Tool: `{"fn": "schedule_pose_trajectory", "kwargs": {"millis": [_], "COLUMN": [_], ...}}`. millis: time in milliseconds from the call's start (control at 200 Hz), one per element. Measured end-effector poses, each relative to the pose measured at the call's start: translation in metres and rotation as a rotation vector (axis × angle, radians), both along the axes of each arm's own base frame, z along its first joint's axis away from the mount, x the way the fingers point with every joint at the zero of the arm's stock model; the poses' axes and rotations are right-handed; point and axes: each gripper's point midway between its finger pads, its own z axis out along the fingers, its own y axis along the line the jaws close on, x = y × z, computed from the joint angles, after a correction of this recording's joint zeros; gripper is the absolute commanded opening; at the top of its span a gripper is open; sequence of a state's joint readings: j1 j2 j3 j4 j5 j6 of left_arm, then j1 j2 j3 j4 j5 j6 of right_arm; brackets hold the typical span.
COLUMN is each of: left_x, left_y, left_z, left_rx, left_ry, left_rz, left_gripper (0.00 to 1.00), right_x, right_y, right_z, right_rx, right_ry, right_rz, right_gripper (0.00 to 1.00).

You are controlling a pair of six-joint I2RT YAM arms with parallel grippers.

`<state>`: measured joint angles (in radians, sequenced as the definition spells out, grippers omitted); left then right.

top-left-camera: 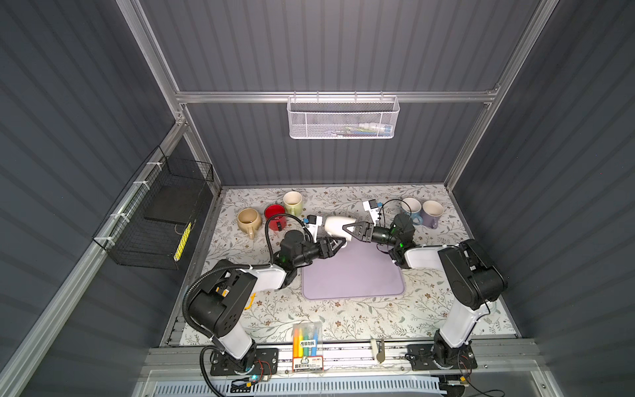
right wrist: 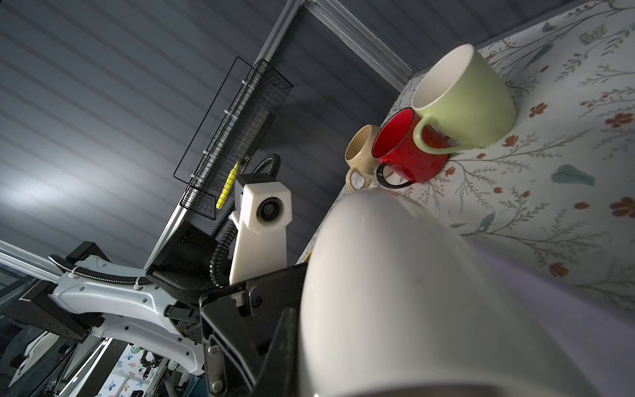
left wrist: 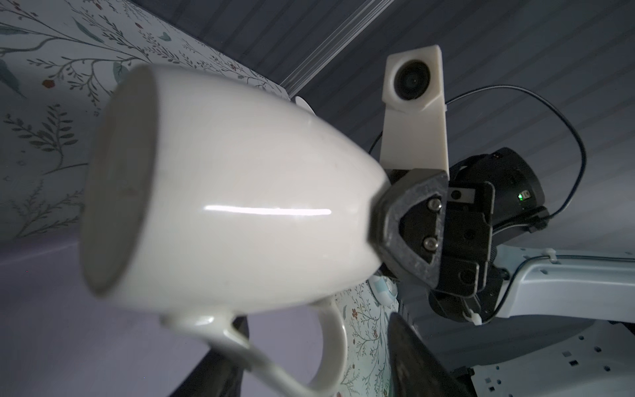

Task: Turn the mug right side up
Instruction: 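Open the left gripper and carry the white mug away with the right gripper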

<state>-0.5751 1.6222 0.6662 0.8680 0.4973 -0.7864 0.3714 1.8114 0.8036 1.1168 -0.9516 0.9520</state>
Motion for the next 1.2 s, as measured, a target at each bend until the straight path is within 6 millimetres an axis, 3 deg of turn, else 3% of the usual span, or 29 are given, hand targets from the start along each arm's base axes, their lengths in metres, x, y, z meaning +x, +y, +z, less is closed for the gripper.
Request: {"fn": "schedule_pose_trajectory", "kwargs": {"millis": [110, 420, 951, 1201], "left_x": [0.0, -0.004, 0.004, 0.002], "left_y": [0.004, 0.02, 0.069, 0.087], "left_z": [0.0, 0.027, 0.047, 0.04], "left_rx": [0.031, 0.091, 0.349, 0.475], "left_ry": [-0.01, -0.113, -0.211, -0.23], "left_rz": [0.013, 0.05, 0.187, 0.229], "left_gripper": [0.65, 0.65, 0.66, 0.66], "right_x": [0.004, -0.001, -0.014, -0.014], "right_y": [-0.004, -0.008, -0.022, -0.035], "right_z": [-0.006, -0.033, -0.034, -0.035], "right_rx": [-0.024, -0.124, -0.371, -0.538], "right_ry": [0.005, 0.079, 0.078, 0.08], "right_rz": [-0.021, -0.033, -0.034, -0.047], "right_gripper": [0.0, 0.0, 0.0, 0.0]}}
